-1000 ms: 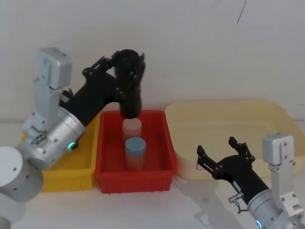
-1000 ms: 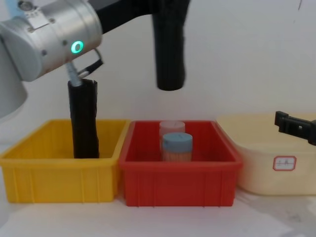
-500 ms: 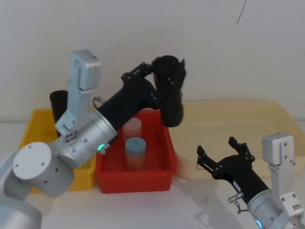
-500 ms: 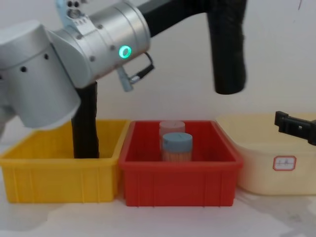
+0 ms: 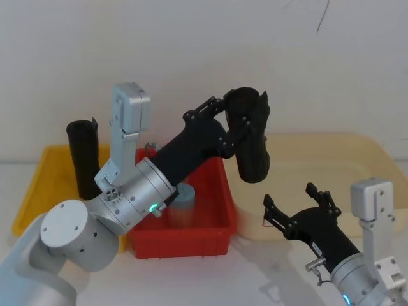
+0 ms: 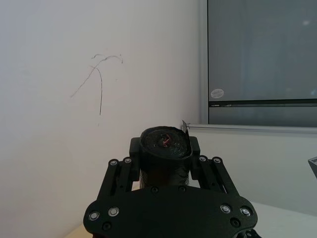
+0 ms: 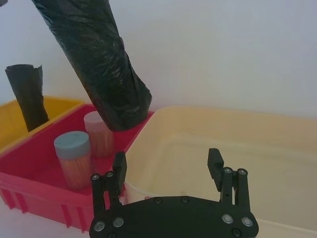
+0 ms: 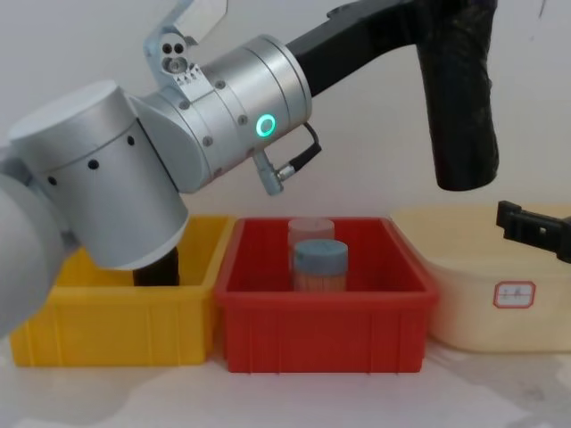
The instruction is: Pick up the garbage bag with the one hand and transfer it to the other hand.
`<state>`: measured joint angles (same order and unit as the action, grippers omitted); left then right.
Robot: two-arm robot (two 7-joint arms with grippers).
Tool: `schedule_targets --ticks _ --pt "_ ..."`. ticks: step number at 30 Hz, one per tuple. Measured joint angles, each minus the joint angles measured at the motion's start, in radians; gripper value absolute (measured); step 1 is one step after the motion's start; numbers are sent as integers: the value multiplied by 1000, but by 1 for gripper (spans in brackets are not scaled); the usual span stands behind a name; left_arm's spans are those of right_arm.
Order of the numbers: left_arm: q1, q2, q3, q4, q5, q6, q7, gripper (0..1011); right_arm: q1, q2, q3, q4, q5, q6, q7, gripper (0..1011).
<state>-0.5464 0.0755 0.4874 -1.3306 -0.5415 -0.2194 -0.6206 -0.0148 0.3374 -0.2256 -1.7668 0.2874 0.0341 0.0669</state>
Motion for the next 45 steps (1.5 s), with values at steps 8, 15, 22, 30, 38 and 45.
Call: schedule_targets --ticks 8,15,22,30,38,45 --pt "4 -8 8 19 -13 -23 -3 533 -7 4 1 -2 -3 -24 16 1000" --pt "6 -11 11 26 -18 -33 -3 534 -17 13 -3 -4 -26 -83 38 1000" --pt "7 -13 14 31 -21 -39 -3 533 -22 21 -13 7 -72 -184 60 1001" --pt "7 -14 15 34 -23 -43 -3 534 -22 30 -27 27 -106 -270 90 1000" --pt "8 -15 15 35 -24 -45 -3 534 -3 24 -45 64 -149 -331 108 1000" --pt "8 -15 16 36 -25 -46 -3 534 26 5 -56 105 -183 -361 109 1000"
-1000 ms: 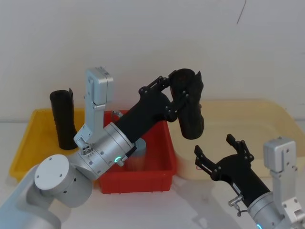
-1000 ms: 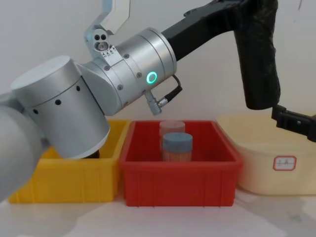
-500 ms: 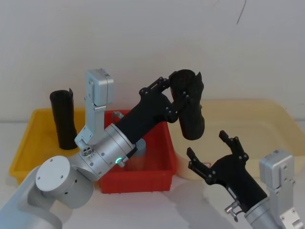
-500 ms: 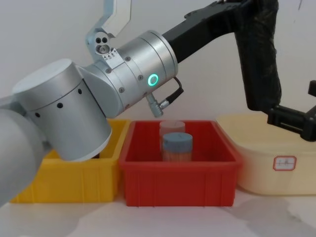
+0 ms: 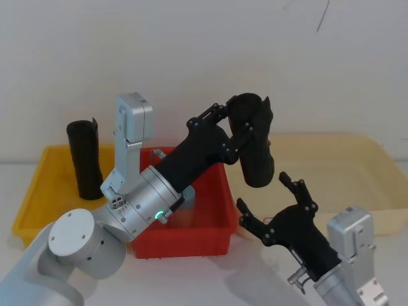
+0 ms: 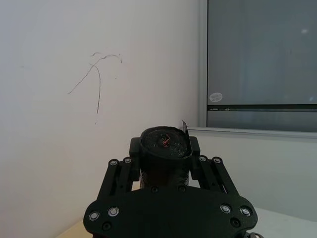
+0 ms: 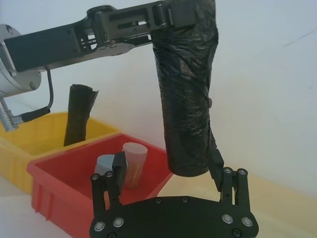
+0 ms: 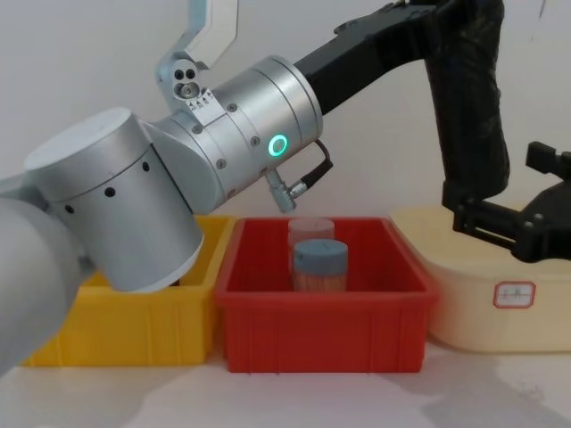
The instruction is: Pick up the garbage bag with the one hand and transfer it to the other hand.
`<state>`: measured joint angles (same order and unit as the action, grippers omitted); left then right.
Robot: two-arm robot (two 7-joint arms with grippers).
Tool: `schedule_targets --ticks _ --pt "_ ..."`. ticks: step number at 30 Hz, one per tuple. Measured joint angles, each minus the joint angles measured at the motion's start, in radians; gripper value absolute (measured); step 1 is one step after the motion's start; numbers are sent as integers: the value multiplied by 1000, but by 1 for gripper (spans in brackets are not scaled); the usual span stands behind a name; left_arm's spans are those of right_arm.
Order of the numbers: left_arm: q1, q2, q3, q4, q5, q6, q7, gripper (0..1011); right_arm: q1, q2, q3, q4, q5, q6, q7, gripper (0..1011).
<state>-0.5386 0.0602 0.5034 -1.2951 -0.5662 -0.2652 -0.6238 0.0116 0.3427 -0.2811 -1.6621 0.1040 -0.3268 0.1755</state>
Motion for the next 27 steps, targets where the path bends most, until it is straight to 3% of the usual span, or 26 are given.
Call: schedule_targets --ticks 16,27 --pt "0 0 0 1 0 -1 0 534 92 -61 -13 95 -72 -36 -21 1000" --pt "0 0 0 1 0 -1 0 534 133 -97 -17 129 -116 -22 -43 1000"
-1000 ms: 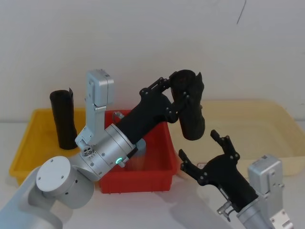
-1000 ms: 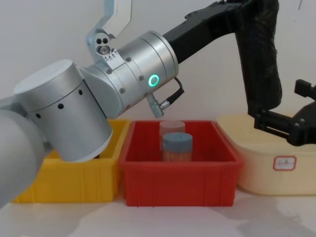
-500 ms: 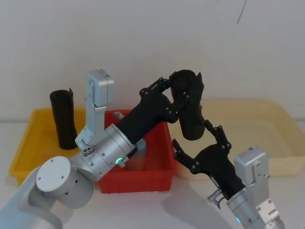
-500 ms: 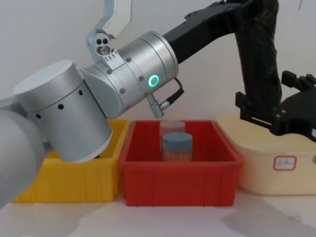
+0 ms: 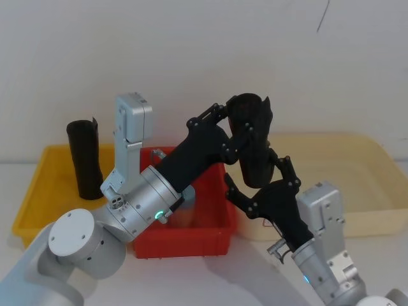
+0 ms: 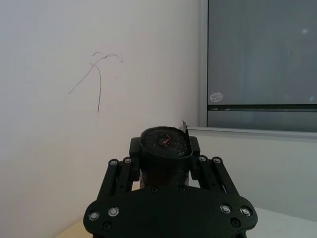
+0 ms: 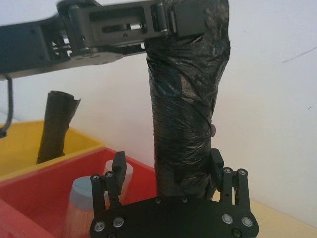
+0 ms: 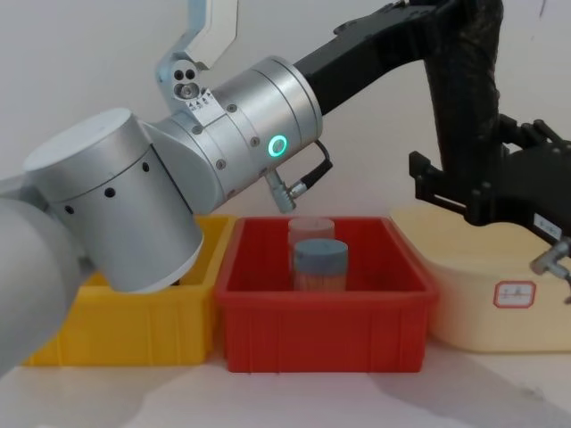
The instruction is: Pick up the garbage bag with the one hand and transfer it to the other hand.
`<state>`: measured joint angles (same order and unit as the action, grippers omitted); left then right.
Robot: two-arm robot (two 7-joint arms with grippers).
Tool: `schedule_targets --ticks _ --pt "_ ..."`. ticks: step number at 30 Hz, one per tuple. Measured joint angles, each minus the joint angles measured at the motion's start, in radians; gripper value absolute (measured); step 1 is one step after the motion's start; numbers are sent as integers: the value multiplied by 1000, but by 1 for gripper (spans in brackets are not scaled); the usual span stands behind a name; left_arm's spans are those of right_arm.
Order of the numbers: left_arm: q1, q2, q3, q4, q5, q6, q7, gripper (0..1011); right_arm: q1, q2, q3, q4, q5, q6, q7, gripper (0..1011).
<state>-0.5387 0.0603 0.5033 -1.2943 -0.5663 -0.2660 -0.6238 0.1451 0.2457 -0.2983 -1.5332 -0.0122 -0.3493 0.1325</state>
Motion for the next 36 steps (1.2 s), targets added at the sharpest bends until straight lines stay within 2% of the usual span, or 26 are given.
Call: schedule_targets --ticks 9,18,25,29,36 --pt "0 0 0 0 0 0 0 533 33 -31 -2 28 -50 43 -31 1000" --pt "0 0 0 0 0 0 0 534 57 -50 2 50 -79 67 -50 826" --pt "0 0 0 0 0 0 0 534 68 -60 12 57 -85 83 -52 582" --pt "0 0 0 0 0 0 0 533 71 -64 18 59 -86 88 -50 535" --pt "0 0 0 0 0 0 0 533 73 -68 27 57 -85 92 -42 535"
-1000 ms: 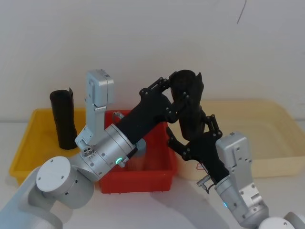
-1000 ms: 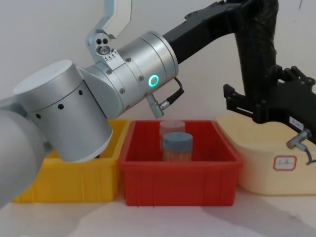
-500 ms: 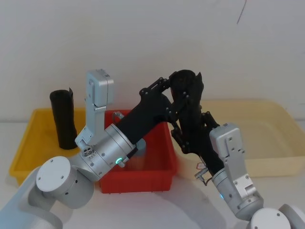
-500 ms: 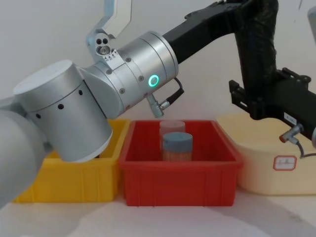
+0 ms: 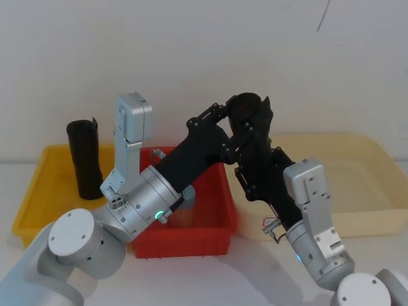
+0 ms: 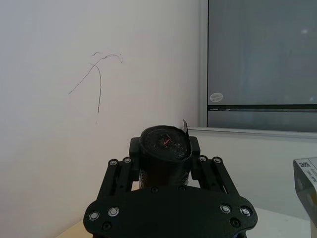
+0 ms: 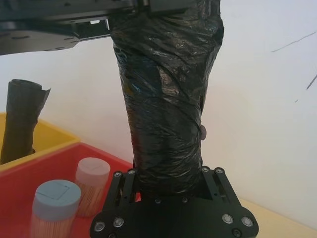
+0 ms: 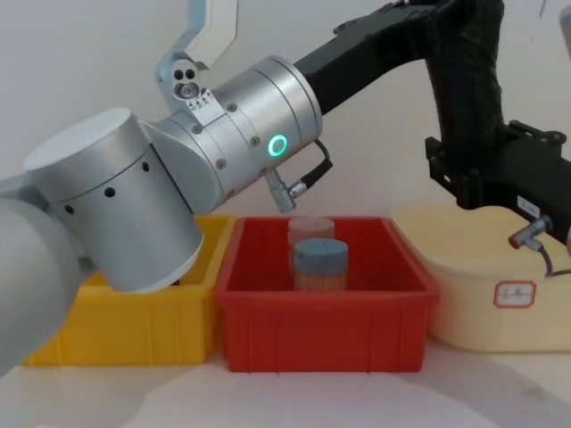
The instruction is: Pick up the garbage bag with the one hand and transfer it to the other hand.
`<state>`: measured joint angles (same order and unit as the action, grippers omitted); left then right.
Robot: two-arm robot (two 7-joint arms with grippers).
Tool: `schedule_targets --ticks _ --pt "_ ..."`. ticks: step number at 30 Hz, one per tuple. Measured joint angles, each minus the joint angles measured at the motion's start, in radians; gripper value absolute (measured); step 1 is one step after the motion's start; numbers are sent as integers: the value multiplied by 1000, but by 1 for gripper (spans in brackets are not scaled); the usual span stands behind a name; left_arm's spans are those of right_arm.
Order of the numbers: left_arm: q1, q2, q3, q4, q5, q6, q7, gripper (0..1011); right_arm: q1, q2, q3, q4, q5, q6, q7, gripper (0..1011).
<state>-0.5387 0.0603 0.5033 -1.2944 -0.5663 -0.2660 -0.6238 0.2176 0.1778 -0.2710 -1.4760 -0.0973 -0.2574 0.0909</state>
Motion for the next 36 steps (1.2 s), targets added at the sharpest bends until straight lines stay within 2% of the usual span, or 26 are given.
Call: schedule_targets --ticks 4,7,8,10,18,29,36 --pt "0 0 0 0 0 0 0 648 -1 -2 8 -8 6 4 8 535" --pt "0 0 0 0 0 0 0 698 -2 -3 12 -13 12 10 14 535" --pt "0 0 0 0 0 0 0 750 -3 -5 15 -17 15 14 16 535" --pt "0 0 0 0 0 0 0 827 -3 -7 21 -22 22 25 20 535" --pt "0 0 0 0 0 0 0 1002 -3 -22 48 -38 44 85 21 535" --pt "0 0 0 0 0 0 0 1001 12 -55 98 -41 53 208 -28 535" --pt "0 0 0 0 0 0 0 1002 29 -82 130 -27 45 294 -81 535"
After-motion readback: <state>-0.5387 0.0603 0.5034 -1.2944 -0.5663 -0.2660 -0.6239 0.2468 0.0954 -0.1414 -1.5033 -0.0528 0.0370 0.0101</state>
